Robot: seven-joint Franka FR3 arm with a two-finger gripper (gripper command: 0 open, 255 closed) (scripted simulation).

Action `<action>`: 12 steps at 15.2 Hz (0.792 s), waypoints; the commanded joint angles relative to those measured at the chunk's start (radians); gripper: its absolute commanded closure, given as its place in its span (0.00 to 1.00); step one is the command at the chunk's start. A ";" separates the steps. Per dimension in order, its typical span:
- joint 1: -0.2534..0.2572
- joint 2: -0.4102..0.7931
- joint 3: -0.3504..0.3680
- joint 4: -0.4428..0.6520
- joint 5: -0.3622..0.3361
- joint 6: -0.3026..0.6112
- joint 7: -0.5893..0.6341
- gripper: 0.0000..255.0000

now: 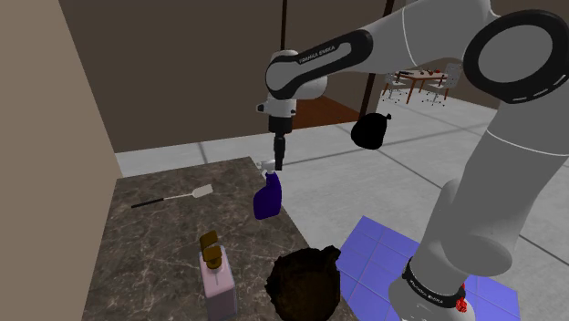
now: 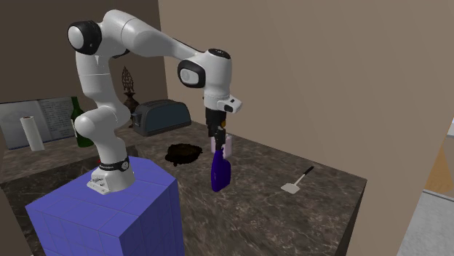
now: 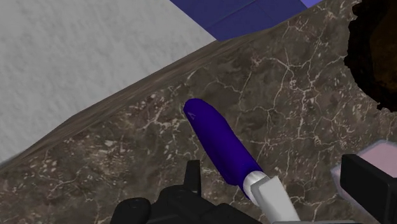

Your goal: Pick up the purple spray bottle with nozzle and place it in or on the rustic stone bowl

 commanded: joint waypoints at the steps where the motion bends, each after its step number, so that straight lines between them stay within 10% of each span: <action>1: 0.000 0.001 0.000 -0.002 0.000 0.003 0.000 0.00; 5: 0.000 0.001 0.000 -0.002 0.000 0.003 0.000 0.00; 6: 0.000 0.001 0.000 -0.002 0.000 0.003 0.000 1.00; 12: 0.000 0.001 0.000 -0.002 0.000 0.003 0.000 1.00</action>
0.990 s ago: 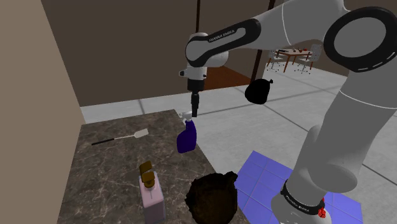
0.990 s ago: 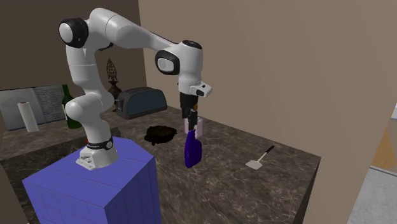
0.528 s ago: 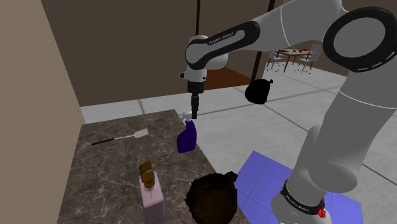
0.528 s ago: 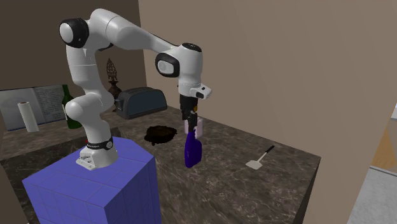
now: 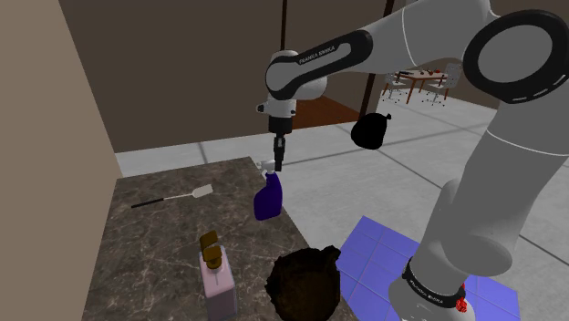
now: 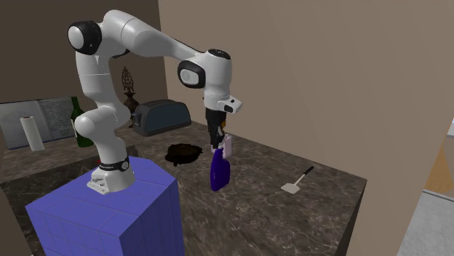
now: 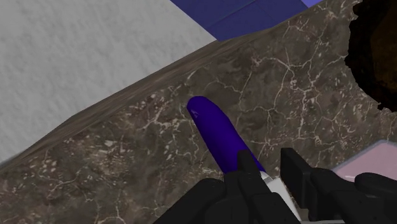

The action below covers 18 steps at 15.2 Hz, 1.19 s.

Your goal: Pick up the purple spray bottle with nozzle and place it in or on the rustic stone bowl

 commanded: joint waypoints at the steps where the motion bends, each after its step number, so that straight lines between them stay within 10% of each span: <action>1: 0.000 0.000 0.000 0.000 0.000 0.000 0.000 1.00; 18: -0.001 -0.045 -0.001 0.151 -0.017 -0.192 0.038 1.00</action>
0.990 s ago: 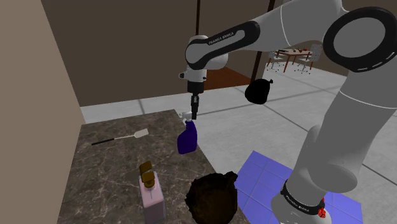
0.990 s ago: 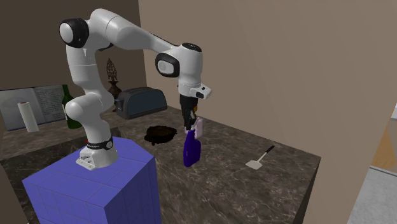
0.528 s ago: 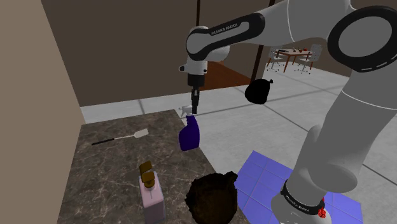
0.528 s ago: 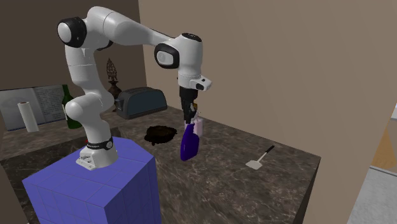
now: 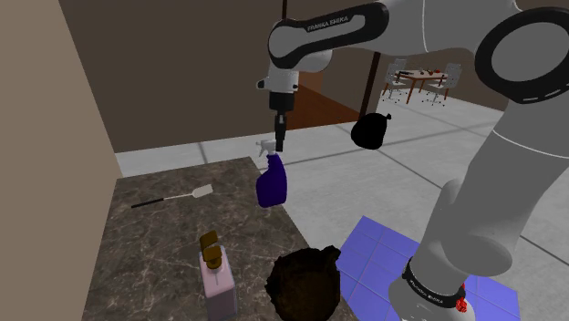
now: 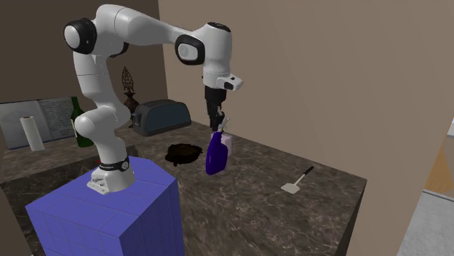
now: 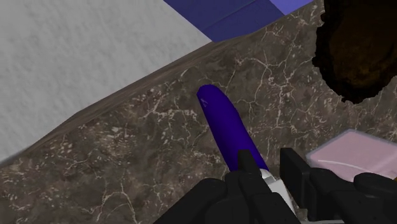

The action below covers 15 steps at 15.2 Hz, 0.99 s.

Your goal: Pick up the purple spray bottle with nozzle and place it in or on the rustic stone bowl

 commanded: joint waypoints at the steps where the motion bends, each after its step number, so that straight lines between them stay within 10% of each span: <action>1: 0.000 -0.003 0.000 0.024 -0.001 -0.027 0.005 1.00; 15: -0.002 0.001 -0.003 0.217 -0.003 -0.213 0.034 1.00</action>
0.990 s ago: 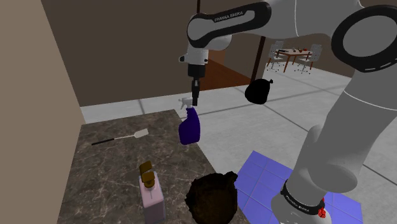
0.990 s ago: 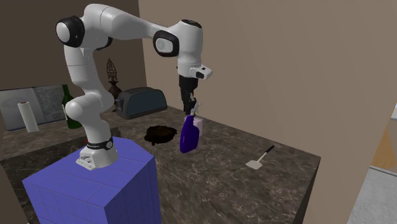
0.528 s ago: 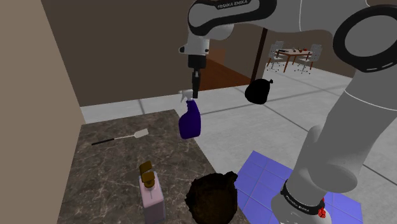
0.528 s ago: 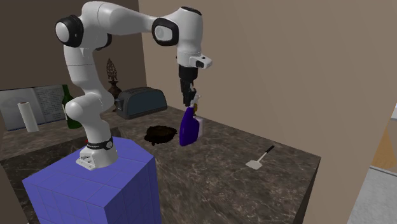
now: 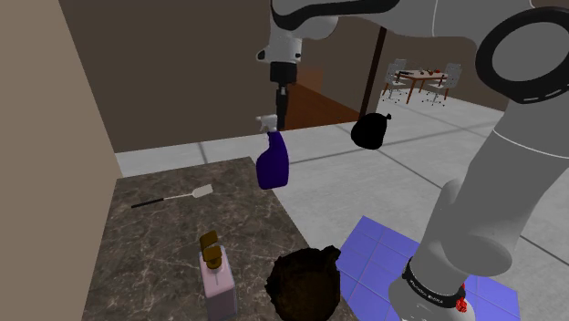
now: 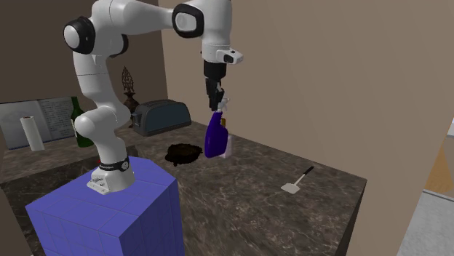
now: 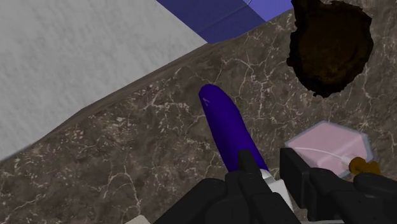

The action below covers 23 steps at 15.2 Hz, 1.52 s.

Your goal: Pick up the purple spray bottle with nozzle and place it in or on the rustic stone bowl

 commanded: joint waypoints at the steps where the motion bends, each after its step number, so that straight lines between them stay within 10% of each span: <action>1: -0.001 0.006 -0.001 0.034 0.001 -0.028 0.003 1.00; 23: 0.093 -0.555 0.202 -0.270 0.079 -0.220 0.345 1.00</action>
